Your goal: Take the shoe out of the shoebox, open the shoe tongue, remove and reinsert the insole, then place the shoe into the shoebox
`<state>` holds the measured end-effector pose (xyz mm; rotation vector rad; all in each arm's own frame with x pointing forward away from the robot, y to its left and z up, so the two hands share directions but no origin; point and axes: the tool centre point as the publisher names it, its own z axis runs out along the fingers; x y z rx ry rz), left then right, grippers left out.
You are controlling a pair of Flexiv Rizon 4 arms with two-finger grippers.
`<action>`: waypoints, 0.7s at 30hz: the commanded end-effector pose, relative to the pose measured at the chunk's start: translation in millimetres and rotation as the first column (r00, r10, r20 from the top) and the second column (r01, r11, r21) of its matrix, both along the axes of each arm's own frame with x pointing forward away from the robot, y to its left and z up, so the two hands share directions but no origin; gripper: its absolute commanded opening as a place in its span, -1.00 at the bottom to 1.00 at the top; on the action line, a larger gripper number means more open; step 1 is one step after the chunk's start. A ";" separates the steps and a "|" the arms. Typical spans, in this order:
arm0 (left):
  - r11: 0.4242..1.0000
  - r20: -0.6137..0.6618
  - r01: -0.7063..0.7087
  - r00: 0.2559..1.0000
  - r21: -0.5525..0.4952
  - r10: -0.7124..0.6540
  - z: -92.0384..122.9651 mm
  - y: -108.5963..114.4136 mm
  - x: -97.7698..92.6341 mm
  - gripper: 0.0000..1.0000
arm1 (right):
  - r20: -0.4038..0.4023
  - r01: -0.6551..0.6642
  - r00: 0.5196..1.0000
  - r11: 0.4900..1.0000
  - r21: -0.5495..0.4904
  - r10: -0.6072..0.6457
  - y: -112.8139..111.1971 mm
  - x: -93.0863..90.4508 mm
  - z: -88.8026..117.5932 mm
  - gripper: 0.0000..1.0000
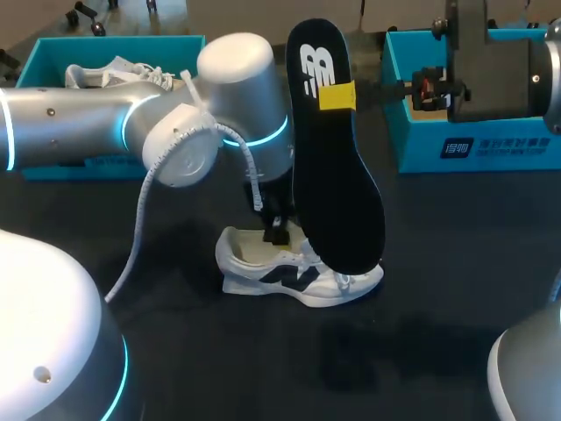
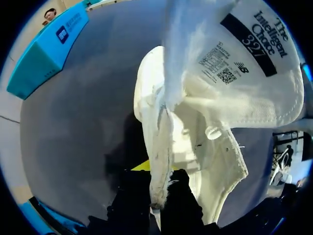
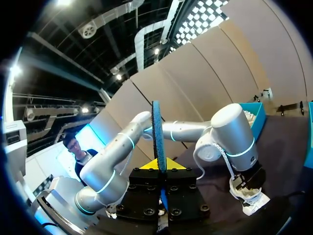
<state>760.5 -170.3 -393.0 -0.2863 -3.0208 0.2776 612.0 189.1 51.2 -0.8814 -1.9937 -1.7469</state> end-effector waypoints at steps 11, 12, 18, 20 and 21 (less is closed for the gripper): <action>0.917 -0.205 0.397 0.901 0.035 -0.382 24.1 0.3 12.4 -1.00 | -0.001 0.001 1.000 1.000 0.001 -0.001 3.7 1.5 -0.7 -1.00; 0.894 -0.229 0.447 0.875 0.042 -0.427 25.3 0.3 13.5 -1.00 | -0.001 0.001 1.000 1.000 0.001 -0.001 3.7 1.5 -0.7 -1.00; 0.754 -0.231 0.656 0.739 0.034 -0.632 33.6 0.5 20.1 -1.00 | -0.001 0.001 1.000 1.000 0.001 -0.001 3.7 1.5 -0.7 -1.00; 0.723 -0.224 0.690 0.710 0.034 -0.668 36.3 0.1 22.9 -1.00 | -0.001 0.001 1.000 1.000 0.001 -0.001 3.7 1.5 -0.7 -1.00; 0.692 -0.221 0.721 0.680 0.027 -0.699 38.2 0.7 23.7 -1.00 | -0.001 0.001 1.000 1.000 0.001 -0.001 3.7 1.5 -0.7 -1.00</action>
